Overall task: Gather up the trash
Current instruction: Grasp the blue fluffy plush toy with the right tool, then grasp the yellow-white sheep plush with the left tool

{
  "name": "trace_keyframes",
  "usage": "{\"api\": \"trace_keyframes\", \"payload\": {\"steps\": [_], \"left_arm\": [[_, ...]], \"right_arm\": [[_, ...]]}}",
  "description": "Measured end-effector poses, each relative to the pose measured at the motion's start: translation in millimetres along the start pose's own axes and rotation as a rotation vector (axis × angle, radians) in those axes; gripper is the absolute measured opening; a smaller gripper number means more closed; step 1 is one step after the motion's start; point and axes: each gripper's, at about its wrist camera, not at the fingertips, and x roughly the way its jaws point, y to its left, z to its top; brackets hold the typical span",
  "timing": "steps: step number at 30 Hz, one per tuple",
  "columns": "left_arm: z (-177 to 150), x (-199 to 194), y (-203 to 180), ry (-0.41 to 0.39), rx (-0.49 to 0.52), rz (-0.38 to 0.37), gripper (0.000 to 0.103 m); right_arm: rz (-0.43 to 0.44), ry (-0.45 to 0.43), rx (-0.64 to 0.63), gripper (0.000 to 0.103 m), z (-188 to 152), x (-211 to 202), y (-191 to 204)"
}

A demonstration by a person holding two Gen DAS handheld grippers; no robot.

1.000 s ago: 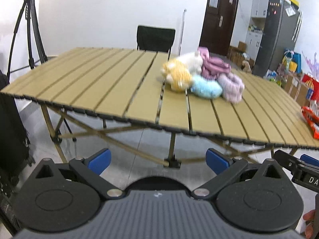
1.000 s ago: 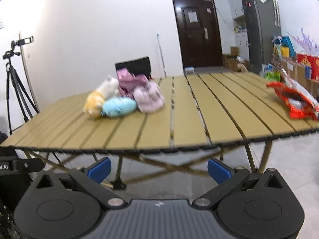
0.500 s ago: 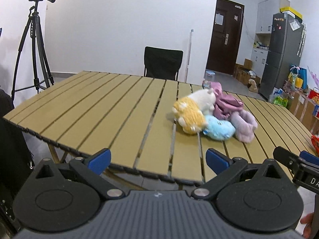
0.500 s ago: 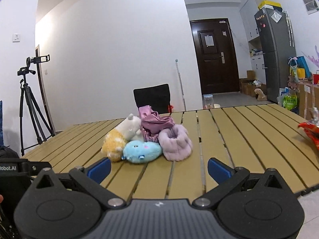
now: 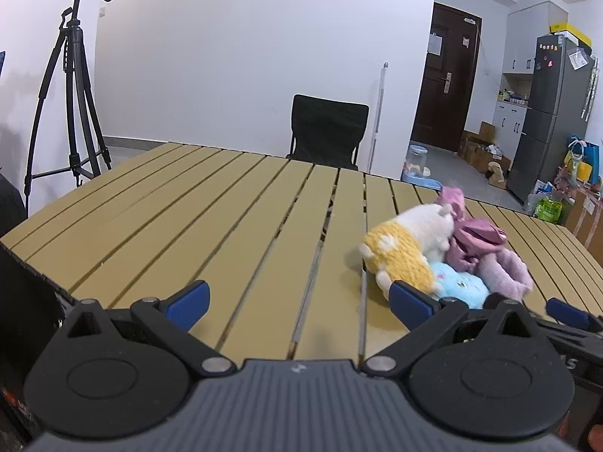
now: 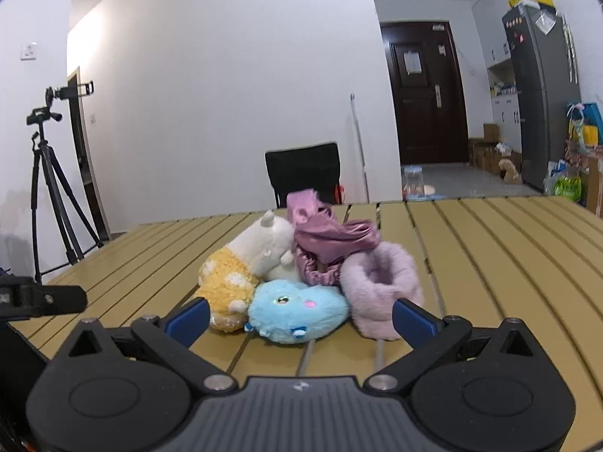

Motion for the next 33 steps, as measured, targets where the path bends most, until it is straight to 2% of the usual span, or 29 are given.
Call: {"api": "trace_keyframes", "payload": {"steps": [4, 7, 8, 9, 16, 23, 26, 33], "left_arm": [[6, 13, 6, 0.008, -0.006, 0.007, 0.103], [9, 21, 12, 0.021, -0.023, 0.01, 0.103], [10, 23, 14, 0.025, -0.029, 0.011, 0.103], [10, 25, 15, 0.029, -0.035, 0.012, 0.103], [7, 34, 18, 0.054, -0.041, 0.02, 0.103], [7, 40, 15, 0.068, -0.049, 0.017, 0.103], [6, 42, 11, 0.072, -0.048, 0.01, 0.103], [9, 43, 6, 0.071, -0.053, -0.002, 0.103]], "right_arm": [[-0.006, 0.054, -0.014, 0.096, 2, 29, 10], [-0.037, 0.088, -0.028, 0.091, 3, 47, 18], [-0.052, 0.099, -0.036, 0.086, 3, 53, 20], [-0.066, 0.11, -0.04, 0.085, 4, 57, 21], [-0.057, 0.155, 0.019, 0.088, 7, 80, 12], [-0.07, 0.187, 0.005, 0.09, 4, 92, 18], [-0.08, 0.207, 0.014, 0.08, 4, 95, 17], [-0.049, 0.184, 0.043, 0.072, 2, 85, 12]]}}
